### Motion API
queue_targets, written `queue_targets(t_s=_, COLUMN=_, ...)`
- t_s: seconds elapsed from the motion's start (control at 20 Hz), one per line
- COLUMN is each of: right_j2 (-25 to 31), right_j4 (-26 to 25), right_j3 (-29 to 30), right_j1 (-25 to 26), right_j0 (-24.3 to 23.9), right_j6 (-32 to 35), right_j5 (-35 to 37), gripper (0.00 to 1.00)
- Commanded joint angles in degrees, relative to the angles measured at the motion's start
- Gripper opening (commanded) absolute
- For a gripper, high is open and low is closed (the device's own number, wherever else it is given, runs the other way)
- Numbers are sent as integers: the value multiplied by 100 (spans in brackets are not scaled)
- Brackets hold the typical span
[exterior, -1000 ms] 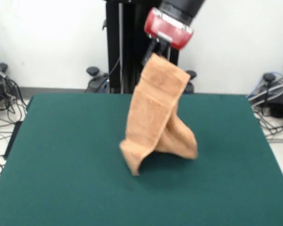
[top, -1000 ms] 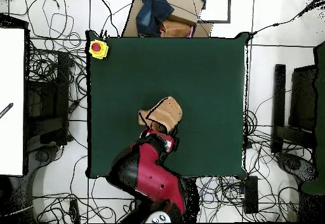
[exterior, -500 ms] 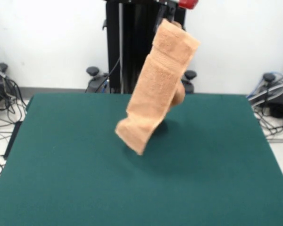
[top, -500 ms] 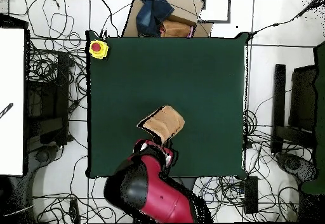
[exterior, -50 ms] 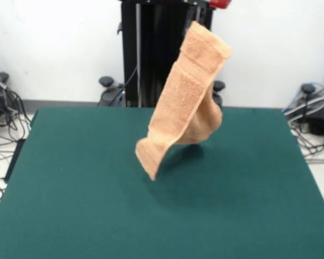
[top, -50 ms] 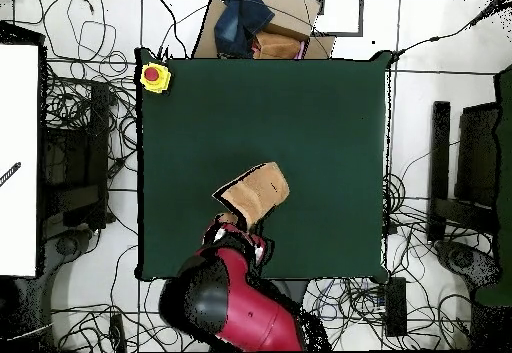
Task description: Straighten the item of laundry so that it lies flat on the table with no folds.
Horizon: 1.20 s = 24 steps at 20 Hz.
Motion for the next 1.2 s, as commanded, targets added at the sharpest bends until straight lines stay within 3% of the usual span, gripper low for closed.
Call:
queue_targets(t_s=0.05, right_j2=2111, right_j4=150, right_j3=748, right_j1=60, right_j0=-707, right_j6=2239, right_j5=-543, gripper=0)
queue_targets(t_s=0.35, right_j2=1627, right_j4=783, right_j3=594, right_j1=24, right_j0=180, right_j6=2542, right_j5=-255, gripper=0)
queue_targets(t_s=0.8, right_j2=105, right_j4=1995, right_j3=-289, right_j1=404, right_j0=2374, right_j6=3160, right_j5=835, gripper=0)
queue_targets(t_s=0.95, right_j2=169, right_j4=1967, right_j3=-296, right_j1=370, right_j0=2295, right_j6=3082, right_j5=844, gripper=0)
queue_targets(t_s=1.1, right_j2=876, right_j4=1726, right_j3=123, right_j1=151, right_j0=1476, right_j6=2766, right_j5=460, gripper=0)
queue_targets(t_s=1.2, right_j2=984, right_j4=1621, right_j3=253, right_j1=20, right_j0=1284, right_j6=2670, right_j5=500, gripper=0)
